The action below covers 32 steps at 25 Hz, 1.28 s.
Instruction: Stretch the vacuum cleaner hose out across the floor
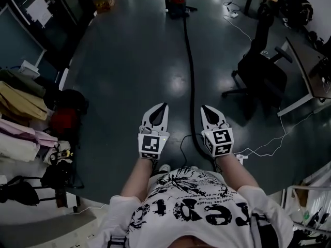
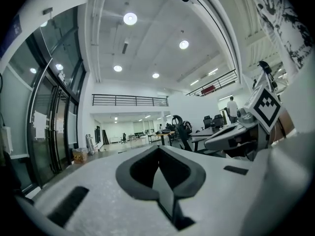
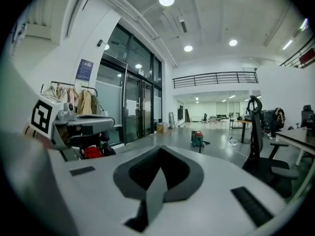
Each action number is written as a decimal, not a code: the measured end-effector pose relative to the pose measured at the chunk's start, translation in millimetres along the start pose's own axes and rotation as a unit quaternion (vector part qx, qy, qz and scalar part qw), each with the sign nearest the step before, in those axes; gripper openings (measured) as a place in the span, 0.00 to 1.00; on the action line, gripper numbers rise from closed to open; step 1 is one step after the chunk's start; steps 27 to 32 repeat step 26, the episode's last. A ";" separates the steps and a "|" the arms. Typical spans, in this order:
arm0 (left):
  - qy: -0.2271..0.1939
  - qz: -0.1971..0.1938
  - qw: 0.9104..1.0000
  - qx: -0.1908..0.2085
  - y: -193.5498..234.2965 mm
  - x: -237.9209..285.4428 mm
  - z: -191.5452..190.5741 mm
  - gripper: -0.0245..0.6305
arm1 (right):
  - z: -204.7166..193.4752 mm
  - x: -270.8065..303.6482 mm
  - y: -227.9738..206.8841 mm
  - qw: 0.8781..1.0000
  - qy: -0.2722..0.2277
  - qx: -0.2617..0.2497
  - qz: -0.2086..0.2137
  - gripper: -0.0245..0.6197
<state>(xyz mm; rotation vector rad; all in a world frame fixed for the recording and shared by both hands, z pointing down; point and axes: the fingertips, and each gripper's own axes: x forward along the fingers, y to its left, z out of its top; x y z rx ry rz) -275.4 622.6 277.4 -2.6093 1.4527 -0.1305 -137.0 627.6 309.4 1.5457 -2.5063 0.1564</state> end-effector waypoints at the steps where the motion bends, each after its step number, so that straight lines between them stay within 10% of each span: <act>1: 0.000 -0.001 1.000 0.000 1.8 -1.1 0.4 0.04 | -1.2 2.0 3.3 1.000 0.002 -0.002 0.002 0.04; 32: -0.028 -0.015 0.995 -0.094 23.7 23.2 9.9 0.04 | 23.3 10.5 -19.0 0.999 -0.005 0.009 -0.036 0.04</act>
